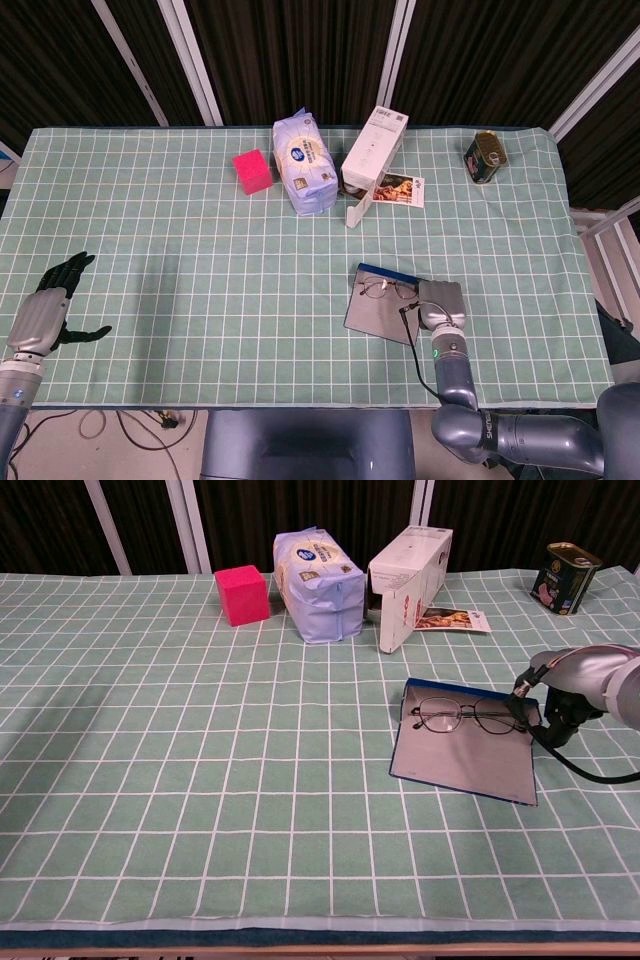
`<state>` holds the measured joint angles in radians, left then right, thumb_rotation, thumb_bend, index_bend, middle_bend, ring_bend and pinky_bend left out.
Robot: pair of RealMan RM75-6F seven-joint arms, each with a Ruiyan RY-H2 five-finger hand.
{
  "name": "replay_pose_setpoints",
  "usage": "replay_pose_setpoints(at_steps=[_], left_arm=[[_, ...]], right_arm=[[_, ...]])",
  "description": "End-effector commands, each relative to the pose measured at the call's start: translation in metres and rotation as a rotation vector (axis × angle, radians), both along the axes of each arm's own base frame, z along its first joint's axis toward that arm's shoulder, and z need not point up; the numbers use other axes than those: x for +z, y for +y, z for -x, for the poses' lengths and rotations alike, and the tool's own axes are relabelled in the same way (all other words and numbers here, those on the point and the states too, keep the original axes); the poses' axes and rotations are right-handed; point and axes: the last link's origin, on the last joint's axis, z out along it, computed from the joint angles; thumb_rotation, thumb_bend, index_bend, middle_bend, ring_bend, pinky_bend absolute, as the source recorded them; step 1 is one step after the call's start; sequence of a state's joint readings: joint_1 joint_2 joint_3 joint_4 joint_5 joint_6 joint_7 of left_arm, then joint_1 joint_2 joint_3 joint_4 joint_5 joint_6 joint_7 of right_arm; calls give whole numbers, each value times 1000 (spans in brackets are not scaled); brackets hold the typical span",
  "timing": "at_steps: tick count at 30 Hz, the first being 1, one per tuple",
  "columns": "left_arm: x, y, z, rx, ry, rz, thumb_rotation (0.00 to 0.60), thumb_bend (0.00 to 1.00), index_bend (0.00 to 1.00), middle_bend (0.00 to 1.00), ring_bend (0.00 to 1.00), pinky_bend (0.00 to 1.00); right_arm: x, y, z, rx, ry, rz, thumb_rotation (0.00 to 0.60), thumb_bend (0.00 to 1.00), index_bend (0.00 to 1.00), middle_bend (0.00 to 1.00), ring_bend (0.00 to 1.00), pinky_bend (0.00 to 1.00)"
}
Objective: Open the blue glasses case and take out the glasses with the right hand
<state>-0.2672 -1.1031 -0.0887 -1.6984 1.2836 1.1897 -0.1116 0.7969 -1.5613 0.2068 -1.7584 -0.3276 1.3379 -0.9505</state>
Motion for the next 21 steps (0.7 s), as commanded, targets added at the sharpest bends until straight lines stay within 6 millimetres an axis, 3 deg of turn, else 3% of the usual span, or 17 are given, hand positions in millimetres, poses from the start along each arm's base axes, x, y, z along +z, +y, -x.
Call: replay_pose_setpoints(at_steps=[1, 16, 21], left_arm=[[0, 0, 0, 0, 0, 0, 600, 0, 0, 0, 0, 0], [0, 0, 0, 2, -3, -4, 600, 0, 0, 0, 0, 0], [0, 0, 1, 3, -3, -2, 600, 0, 0, 0, 0, 0]], right_arm=[[1, -3, 0, 2, -6, 9, 600, 544, 193, 837, 902, 987], [1, -17, -1, -9, -28, 36, 600, 544, 171, 838, 903, 987], [6, -14, -11, -2, -92, 48, 600, 544, 173, 841, 906, 987]])
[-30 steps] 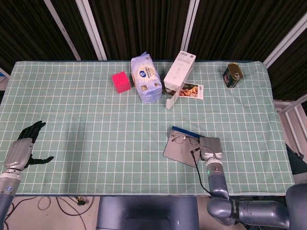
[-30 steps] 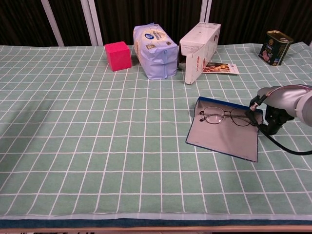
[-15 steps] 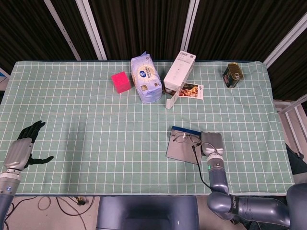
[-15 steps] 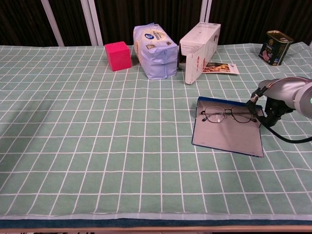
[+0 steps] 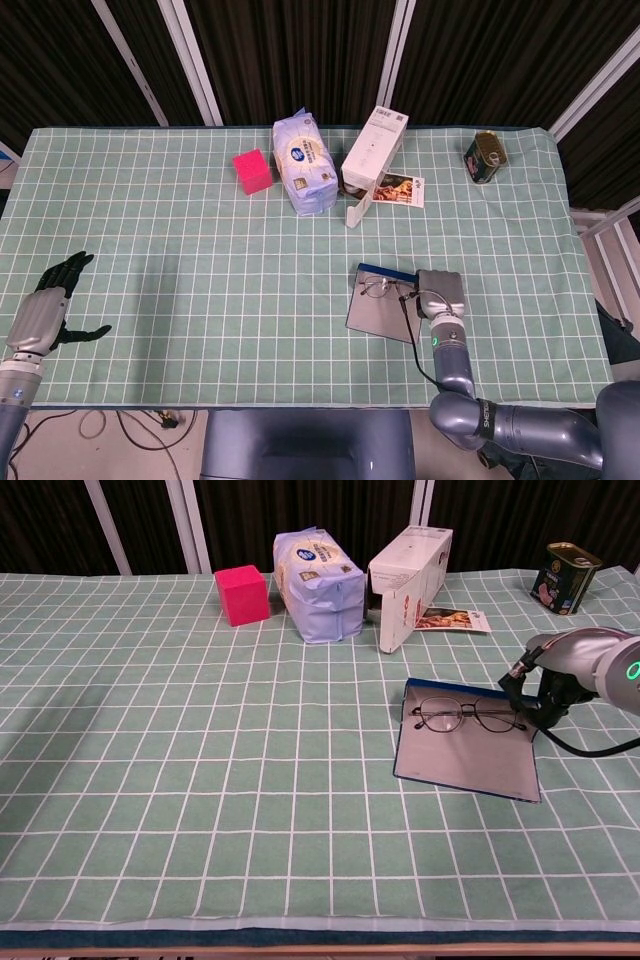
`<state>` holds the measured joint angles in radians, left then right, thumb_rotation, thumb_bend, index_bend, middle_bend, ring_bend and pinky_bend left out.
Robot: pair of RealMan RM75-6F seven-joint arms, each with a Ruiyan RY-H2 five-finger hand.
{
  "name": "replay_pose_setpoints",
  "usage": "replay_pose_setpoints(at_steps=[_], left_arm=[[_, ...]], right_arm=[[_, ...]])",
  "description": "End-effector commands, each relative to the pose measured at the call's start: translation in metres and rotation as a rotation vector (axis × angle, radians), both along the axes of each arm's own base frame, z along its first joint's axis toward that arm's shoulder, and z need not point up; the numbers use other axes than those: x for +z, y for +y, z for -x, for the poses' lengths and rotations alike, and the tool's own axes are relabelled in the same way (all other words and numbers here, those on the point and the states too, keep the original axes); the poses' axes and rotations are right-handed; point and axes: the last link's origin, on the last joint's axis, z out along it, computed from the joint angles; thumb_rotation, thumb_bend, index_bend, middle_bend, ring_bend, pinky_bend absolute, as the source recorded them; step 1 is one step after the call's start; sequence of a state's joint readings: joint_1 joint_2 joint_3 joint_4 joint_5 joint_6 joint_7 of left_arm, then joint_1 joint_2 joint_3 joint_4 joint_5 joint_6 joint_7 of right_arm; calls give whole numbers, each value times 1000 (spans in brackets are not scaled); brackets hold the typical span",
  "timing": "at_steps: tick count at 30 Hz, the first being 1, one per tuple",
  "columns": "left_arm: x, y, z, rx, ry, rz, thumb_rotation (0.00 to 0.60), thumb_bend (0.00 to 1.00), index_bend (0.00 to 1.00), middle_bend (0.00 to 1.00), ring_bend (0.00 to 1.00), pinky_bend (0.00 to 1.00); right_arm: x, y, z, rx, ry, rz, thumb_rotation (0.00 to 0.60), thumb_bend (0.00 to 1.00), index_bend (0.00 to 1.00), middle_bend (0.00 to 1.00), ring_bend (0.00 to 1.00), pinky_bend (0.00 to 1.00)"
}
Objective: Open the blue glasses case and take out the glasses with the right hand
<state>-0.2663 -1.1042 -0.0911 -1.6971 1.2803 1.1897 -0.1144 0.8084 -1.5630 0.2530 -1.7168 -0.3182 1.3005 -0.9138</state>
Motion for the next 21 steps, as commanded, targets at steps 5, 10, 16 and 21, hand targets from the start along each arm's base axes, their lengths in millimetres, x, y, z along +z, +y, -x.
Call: replay_pose_setpoints(at_steps=[5, 10, 16, 21], left_arm=[[-1, 0, 0, -6, 6, 3, 600, 0, 0, 0, 0, 0], [-1, 0, 0, -7, 7, 3, 600, 0, 0, 0, 0, 0], [-1, 1, 0, -10, 10, 3, 600, 0, 0, 0, 0, 0], [-1, 1, 0, -15, 14, -1, 600, 0, 0, 0, 0, 0]], right_arm=[[10, -1, -19, 29, -99, 49, 600, 529, 200, 849, 920, 988], [11, -8, -22, 3, -156, 82, 600, 498, 211, 863, 932, 988], [3, -17, -17, -71, -184, 79, 600, 447, 244, 869, 938, 990], [-6, -20, -13, -106, -196, 63, 600, 445, 245, 869, 938, 990]])
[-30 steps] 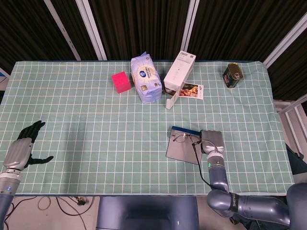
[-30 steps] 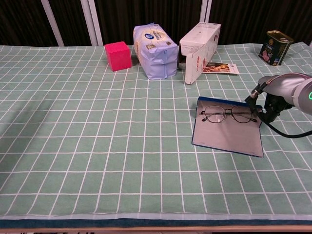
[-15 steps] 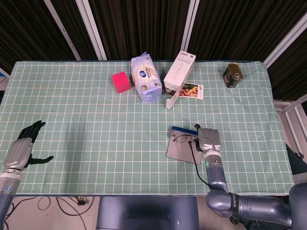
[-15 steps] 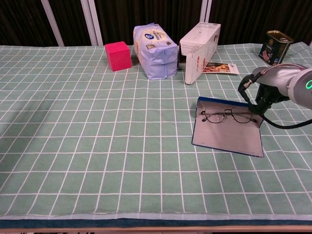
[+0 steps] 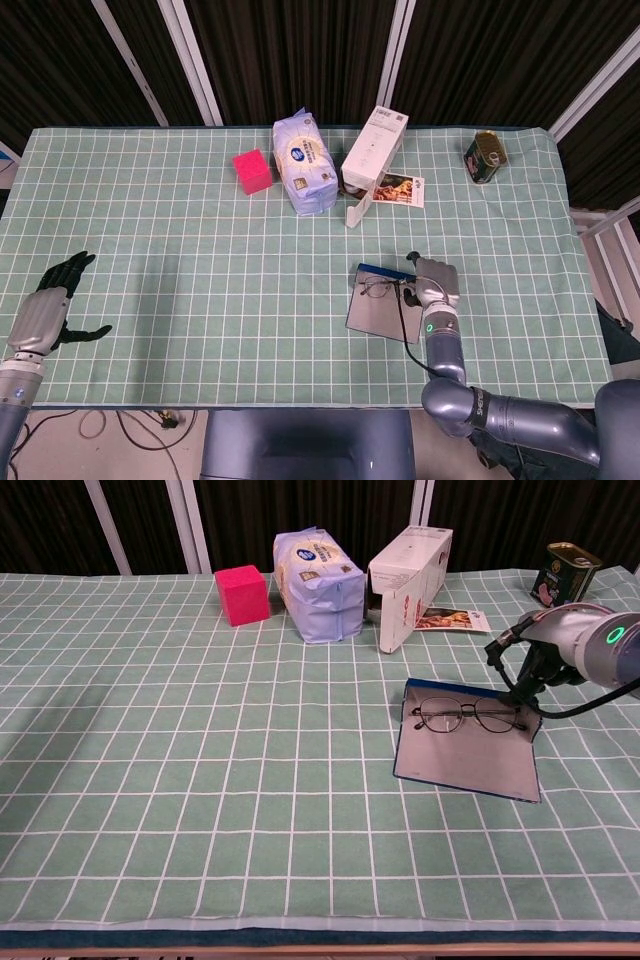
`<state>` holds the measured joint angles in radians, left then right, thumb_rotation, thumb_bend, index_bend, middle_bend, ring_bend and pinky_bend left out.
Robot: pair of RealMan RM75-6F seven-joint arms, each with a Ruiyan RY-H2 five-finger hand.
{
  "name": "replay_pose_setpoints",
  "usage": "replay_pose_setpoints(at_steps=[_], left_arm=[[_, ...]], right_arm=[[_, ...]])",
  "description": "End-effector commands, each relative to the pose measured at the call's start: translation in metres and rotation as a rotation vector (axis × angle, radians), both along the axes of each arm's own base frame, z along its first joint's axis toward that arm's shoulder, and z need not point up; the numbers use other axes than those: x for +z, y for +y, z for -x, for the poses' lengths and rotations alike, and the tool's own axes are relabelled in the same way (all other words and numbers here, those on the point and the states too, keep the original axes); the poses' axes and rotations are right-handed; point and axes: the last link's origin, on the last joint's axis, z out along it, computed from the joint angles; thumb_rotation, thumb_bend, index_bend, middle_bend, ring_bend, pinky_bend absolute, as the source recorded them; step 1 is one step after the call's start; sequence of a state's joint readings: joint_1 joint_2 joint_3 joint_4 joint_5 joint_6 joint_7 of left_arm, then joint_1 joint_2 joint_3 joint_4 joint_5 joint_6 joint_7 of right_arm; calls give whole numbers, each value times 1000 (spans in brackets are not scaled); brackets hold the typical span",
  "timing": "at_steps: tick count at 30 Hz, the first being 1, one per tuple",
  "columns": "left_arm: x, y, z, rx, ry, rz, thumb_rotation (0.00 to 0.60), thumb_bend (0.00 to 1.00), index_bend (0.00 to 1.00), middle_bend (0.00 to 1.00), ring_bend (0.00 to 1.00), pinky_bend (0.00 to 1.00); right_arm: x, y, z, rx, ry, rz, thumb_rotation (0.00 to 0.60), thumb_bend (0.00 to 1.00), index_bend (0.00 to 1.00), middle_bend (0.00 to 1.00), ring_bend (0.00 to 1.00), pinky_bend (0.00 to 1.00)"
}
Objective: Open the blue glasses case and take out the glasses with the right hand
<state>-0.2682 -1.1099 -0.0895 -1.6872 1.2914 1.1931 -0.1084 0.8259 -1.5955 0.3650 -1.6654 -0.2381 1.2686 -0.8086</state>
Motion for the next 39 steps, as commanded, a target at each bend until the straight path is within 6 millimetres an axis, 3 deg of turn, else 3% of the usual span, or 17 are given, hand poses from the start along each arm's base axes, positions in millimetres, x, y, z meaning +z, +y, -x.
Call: replay_pose_setpoints(at_steps=[1, 9, 39], left_arm=[[0, 0, 0, -6, 3, -4, 600, 0, 0, 0, 0, 0], [-1, 1, -1, -15, 5, -11, 600, 0, 0, 0, 0, 0], [-2, 1, 0, 0, -6, -4, 600, 0, 0, 0, 0, 0]], right_arm=[[-6, -2, 0, -12, -10, -12, 600, 444, 246, 869, 938, 991], [-16, -10, 0, -26, -26, -4, 600, 444, 285, 878, 948, 990], [-19, -23, -3, -71, -30, -1, 600, 488, 425, 898, 962, 994]])
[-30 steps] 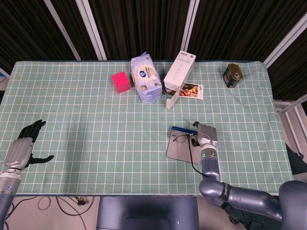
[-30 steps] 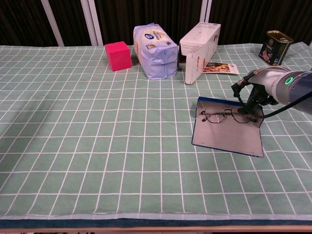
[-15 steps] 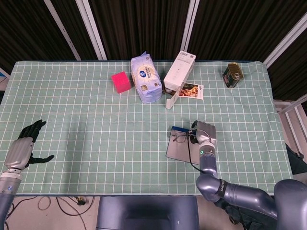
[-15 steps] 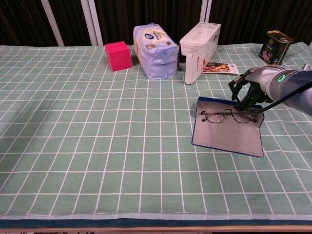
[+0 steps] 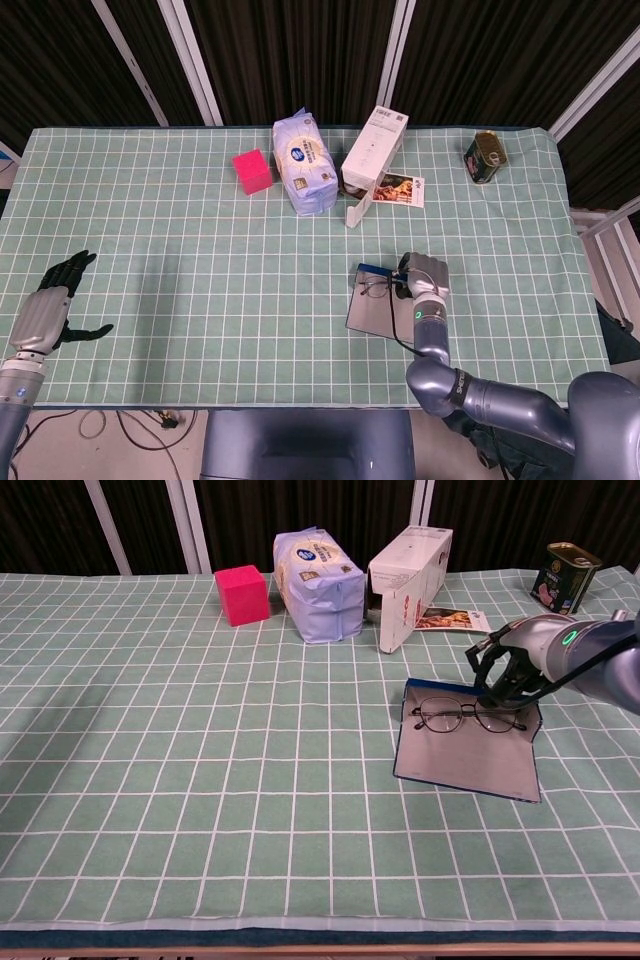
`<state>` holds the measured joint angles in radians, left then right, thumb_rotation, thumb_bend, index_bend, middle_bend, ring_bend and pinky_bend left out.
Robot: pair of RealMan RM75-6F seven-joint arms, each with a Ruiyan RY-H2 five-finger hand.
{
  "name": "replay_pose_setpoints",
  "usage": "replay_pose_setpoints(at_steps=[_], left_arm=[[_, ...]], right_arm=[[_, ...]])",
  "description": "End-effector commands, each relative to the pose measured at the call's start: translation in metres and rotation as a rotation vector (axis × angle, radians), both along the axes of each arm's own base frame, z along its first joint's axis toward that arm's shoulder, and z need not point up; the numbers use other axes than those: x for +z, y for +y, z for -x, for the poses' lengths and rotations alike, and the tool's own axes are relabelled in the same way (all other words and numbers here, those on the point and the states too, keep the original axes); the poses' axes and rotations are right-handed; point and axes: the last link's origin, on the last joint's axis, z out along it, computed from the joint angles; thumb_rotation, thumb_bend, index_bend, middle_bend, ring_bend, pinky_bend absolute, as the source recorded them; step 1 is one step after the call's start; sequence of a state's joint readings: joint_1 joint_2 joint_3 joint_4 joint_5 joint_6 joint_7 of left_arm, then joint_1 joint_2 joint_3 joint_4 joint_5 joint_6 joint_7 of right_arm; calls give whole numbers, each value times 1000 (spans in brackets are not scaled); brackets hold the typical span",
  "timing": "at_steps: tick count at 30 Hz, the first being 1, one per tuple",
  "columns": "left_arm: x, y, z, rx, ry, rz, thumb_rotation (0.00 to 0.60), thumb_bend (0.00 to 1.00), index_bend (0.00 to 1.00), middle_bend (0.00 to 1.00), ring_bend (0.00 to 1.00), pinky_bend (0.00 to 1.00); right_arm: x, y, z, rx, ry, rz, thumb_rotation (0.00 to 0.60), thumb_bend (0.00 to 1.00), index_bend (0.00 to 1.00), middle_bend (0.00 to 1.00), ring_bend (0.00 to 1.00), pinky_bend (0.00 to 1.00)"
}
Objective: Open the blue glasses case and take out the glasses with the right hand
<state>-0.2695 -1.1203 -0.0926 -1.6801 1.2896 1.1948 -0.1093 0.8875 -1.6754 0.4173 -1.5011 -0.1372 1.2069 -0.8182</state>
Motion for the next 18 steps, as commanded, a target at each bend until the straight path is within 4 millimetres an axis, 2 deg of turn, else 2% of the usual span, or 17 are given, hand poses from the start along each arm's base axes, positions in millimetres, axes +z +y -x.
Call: replay_pose_setpoints(at_steps=[1, 18], left_arm=[[0, 0, 0, 1, -1, 0, 600, 0, 0, 0, 0, 0], [0, 0, 0, 9, -7, 1, 600, 0, 0, 0, 0, 0]], right_arm=[[0, 0, -1, -1, -2, 0, 600, 493, 431, 898, 962, 994], [-1, -1, 3, -9, 5, -1, 600, 505, 439, 898, 962, 994]])
